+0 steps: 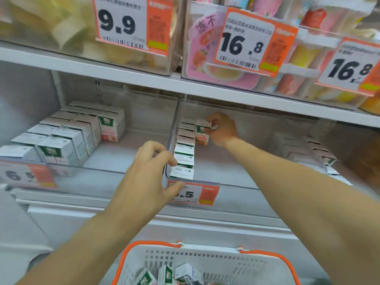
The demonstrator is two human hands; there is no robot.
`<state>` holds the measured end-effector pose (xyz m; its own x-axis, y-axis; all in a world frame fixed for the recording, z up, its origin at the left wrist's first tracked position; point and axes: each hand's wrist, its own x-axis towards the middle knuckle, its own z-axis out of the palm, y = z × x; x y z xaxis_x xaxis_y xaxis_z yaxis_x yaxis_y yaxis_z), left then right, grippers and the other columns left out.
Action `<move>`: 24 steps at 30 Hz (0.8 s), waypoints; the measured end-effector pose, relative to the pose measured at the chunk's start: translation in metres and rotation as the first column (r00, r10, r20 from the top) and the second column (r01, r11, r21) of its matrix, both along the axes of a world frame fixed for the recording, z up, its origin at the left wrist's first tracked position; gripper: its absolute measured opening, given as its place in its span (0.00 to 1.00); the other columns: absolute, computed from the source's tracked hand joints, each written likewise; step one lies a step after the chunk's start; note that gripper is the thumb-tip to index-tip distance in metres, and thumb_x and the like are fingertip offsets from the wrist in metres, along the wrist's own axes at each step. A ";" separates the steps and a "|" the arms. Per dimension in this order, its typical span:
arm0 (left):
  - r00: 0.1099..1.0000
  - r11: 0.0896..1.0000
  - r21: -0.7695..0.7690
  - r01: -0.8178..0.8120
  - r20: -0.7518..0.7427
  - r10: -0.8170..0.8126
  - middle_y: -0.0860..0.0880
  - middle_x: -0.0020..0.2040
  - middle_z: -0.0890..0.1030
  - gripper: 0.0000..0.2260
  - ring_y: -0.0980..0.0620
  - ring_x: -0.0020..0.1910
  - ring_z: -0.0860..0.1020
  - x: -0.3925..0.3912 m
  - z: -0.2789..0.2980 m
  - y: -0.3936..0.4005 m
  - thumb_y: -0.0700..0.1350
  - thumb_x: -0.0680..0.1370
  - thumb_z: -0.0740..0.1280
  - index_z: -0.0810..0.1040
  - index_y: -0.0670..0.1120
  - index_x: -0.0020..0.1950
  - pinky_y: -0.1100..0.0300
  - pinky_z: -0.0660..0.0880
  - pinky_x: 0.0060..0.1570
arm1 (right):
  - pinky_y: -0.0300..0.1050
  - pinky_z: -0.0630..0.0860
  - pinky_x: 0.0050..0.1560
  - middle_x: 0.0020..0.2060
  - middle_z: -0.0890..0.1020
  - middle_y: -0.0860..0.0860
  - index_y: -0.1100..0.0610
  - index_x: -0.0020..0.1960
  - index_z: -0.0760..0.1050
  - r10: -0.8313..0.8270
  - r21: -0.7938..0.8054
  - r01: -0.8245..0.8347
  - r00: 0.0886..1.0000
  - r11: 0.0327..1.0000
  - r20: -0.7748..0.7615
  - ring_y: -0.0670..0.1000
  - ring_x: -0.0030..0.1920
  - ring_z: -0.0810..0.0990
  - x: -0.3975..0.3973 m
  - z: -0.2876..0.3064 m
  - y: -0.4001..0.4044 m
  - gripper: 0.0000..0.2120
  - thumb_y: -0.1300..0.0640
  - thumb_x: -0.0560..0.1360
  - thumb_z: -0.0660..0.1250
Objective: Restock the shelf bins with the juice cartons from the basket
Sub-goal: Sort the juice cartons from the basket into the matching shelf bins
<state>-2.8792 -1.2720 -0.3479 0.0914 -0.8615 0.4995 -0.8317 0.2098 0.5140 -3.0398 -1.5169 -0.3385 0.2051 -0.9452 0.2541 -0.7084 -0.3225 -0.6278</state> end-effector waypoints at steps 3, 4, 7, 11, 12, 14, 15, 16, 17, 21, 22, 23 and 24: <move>0.999 1.000 -0.011 0.015 -0.031 -0.016 0.57 0.54 0.69 0.16 0.58 0.45 0.72 0.000 -0.002 0.001 0.50 0.67 0.80 0.79 0.50 0.49 0.71 0.66 0.42 | 0.38 0.71 0.52 0.59 0.80 0.55 0.52 0.61 0.77 -0.058 0.005 0.058 0.998 0.998 -0.012 0.54 0.56 0.79 0.005 -0.017 -0.010 0.15 0.60 0.74 0.71; 0.999 1.000 -0.018 0.023 -0.038 -0.023 0.57 0.55 0.69 0.16 0.57 0.45 0.73 0.000 -0.003 0.001 0.50 0.67 0.80 0.78 0.50 0.49 0.69 0.68 0.43 | 0.37 0.71 0.53 0.60 0.79 0.55 0.52 0.62 0.77 -0.064 0.007 0.064 0.998 0.998 -0.002 0.54 0.57 0.79 0.005 -0.018 -0.011 0.16 0.60 0.74 0.70; 0.998 0.999 -0.028 0.044 -0.040 -0.046 0.58 0.56 0.67 0.15 0.57 0.48 0.74 0.000 -0.006 0.001 0.50 0.68 0.79 0.78 0.50 0.49 0.71 0.68 0.43 | 0.35 0.70 0.52 0.60 0.80 0.54 0.54 0.65 0.75 -0.032 0.069 0.032 0.999 0.997 0.007 0.52 0.57 0.79 0.002 -0.013 -0.009 0.19 0.61 0.75 0.69; 1.000 0.997 -0.071 0.030 0.005 -0.030 0.56 0.57 0.67 0.16 0.55 0.53 0.74 -0.001 -0.004 0.005 0.50 0.68 0.79 0.78 0.50 0.51 0.59 0.76 0.45 | 0.40 0.73 0.50 0.64 0.78 0.53 0.51 0.70 0.71 -0.037 0.165 0.030 0.999 0.986 0.039 0.53 0.61 0.78 -0.012 0.003 0.009 0.24 0.60 0.76 0.69; 1.000 0.995 -0.100 0.022 0.017 -0.020 0.54 0.57 0.68 0.17 0.54 0.53 0.73 -0.002 -0.001 0.006 0.49 0.68 0.79 0.78 0.50 0.52 0.56 0.77 0.46 | 0.40 0.74 0.49 0.62 0.79 0.52 0.52 0.68 0.73 -0.050 0.146 0.042 0.998 0.988 0.050 0.52 0.59 0.79 -0.017 0.010 0.018 0.21 0.60 0.76 0.69; 1.000 0.983 -0.186 0.007 0.011 -0.005 0.51 0.55 0.71 0.14 0.53 0.51 0.73 -0.005 0.009 0.011 0.48 0.69 0.78 0.79 0.48 0.51 0.58 0.75 0.46 | 0.42 0.76 0.48 0.52 0.82 0.50 0.53 0.60 0.78 -0.025 0.068 0.018 0.994 0.998 0.102 0.50 0.51 0.81 -0.030 0.024 0.048 0.14 0.61 0.75 0.69; 1.000 0.972 -0.234 0.009 -0.002 -0.009 0.51 0.52 0.72 0.11 0.53 0.48 0.73 -0.008 0.015 0.015 0.46 0.70 0.77 0.80 0.47 0.50 0.60 0.73 0.45 | 0.42 0.77 0.46 0.47 0.83 0.50 0.54 0.56 0.80 0.009 0.041 -0.016 0.989 0.999 0.145 0.49 0.45 0.82 -0.039 0.032 0.070 0.11 0.62 0.74 0.69; 1.000 0.962 -0.271 0.024 -0.013 -0.028 0.50 0.49 0.73 0.08 0.54 0.44 0.72 -0.012 0.020 0.019 0.44 0.71 0.75 0.80 0.46 0.48 0.63 0.71 0.43 | 0.42 0.77 0.42 0.42 0.83 0.50 0.55 0.52 0.81 0.054 0.034 -0.062 0.978 0.997 0.201 0.48 0.40 0.82 -0.048 0.038 0.096 0.08 0.63 0.74 0.70; 0.998 0.956 -0.288 0.056 -0.022 -0.065 0.51 0.45 0.73 0.06 0.55 0.41 0.72 -0.017 0.023 0.024 0.42 0.72 0.75 0.79 0.46 0.46 0.66 0.69 0.41 | 0.41 0.77 0.38 0.38 0.82 0.50 0.55 0.49 0.81 0.103 0.044 -0.119 0.959 0.992 0.264 0.47 0.35 0.81 -0.058 0.043 0.125 0.06 0.64 0.75 0.70; 0.981 0.976 -0.111 0.186 -0.040 -0.191 0.55 0.37 0.74 0.03 0.59 0.36 0.72 -0.048 0.001 0.038 0.43 0.73 0.71 0.77 0.49 0.41 0.64 0.69 0.39 | 0.40 0.73 0.27 0.31 0.79 0.53 0.61 0.45 0.80 0.218 0.158 -0.319 0.864 0.935 0.454 0.48 0.27 0.79 -0.100 0.029 0.230 0.05 0.69 0.74 0.71; 0.978 0.979 -0.008 0.203 -0.050 -0.203 0.56 0.36 0.75 0.03 0.60 0.36 0.73 -0.058 -0.012 0.041 0.44 0.72 0.70 0.77 0.51 0.41 0.64 0.70 0.39 | 0.40 0.73 0.27 0.31 0.79 0.53 0.61 0.45 0.80 0.208 0.222 -0.341 0.860 0.913 0.466 0.49 0.28 0.79 -0.110 0.013 0.248 0.04 0.69 0.74 0.71; 0.975 0.969 0.108 0.221 -0.062 -0.216 0.57 0.36 0.75 0.03 0.61 0.36 0.73 -0.068 -0.027 0.046 0.45 0.73 0.70 0.77 0.52 0.41 0.64 0.70 0.39 | 0.41 0.73 0.28 0.32 0.80 0.53 0.62 0.46 0.80 0.190 0.299 -0.354 0.867 0.886 0.461 0.50 0.29 0.80 -0.120 -0.007 0.263 0.03 0.68 0.74 0.71; 0.971 0.944 0.229 0.239 -0.076 -0.228 0.57 0.36 0.76 0.03 0.62 0.36 0.73 -0.077 -0.044 0.051 0.45 0.73 0.71 0.78 0.52 0.41 0.66 0.70 0.38 | 0.42 0.74 0.29 0.33 0.80 0.53 0.62 0.47 0.80 0.172 0.378 -0.354 0.883 0.856 0.438 0.51 0.31 0.81 -0.128 -0.030 0.275 0.03 0.67 0.75 0.72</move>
<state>-2.9566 -1.2212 -0.3919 -0.1076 -0.9538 0.2806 -0.7471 0.2638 0.6101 -3.1681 -1.2421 -0.3682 0.4368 -0.8975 -0.0602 -0.3168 -0.0909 -0.9441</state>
